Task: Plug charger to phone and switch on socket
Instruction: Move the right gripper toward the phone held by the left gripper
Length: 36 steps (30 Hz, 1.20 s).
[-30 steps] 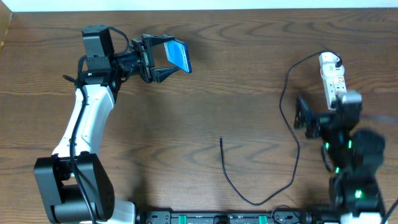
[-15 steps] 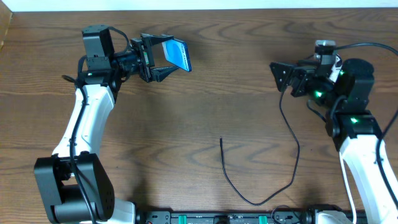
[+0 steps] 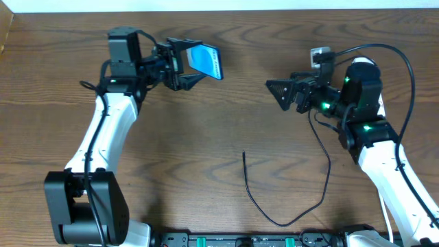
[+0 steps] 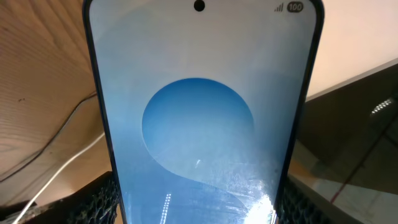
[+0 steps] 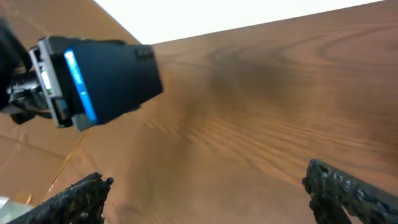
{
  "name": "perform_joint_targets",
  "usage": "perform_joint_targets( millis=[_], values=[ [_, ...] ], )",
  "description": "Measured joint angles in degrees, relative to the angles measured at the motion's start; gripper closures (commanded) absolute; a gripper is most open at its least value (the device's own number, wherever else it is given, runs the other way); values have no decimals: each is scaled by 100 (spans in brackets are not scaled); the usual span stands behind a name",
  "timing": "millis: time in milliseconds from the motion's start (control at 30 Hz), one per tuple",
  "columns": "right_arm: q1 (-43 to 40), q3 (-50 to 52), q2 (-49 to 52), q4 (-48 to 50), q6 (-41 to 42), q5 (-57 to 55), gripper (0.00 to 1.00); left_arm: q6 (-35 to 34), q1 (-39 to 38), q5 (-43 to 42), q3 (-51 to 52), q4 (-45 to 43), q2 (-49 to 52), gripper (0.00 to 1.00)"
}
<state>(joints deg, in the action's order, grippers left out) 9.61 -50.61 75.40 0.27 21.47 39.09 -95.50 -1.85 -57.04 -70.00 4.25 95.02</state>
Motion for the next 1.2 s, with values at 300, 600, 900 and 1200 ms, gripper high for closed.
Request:
perform_joint_targets(
  millis=[300,600,900,1200],
  values=[
    [173,-2,0,-184,-313,-7,1,195,-402,645,0,284,0,93],
    [173,-2,0,-387,-463,-7,1,365,-680,975,0,479,0,93],
    [173,0,0,-409,-564,46,1,426,-962,1152,0,476,0,93],
    [173,0,0,-431,-625,122,1,428,-1521,1703,2,476,0,93]
  ],
)
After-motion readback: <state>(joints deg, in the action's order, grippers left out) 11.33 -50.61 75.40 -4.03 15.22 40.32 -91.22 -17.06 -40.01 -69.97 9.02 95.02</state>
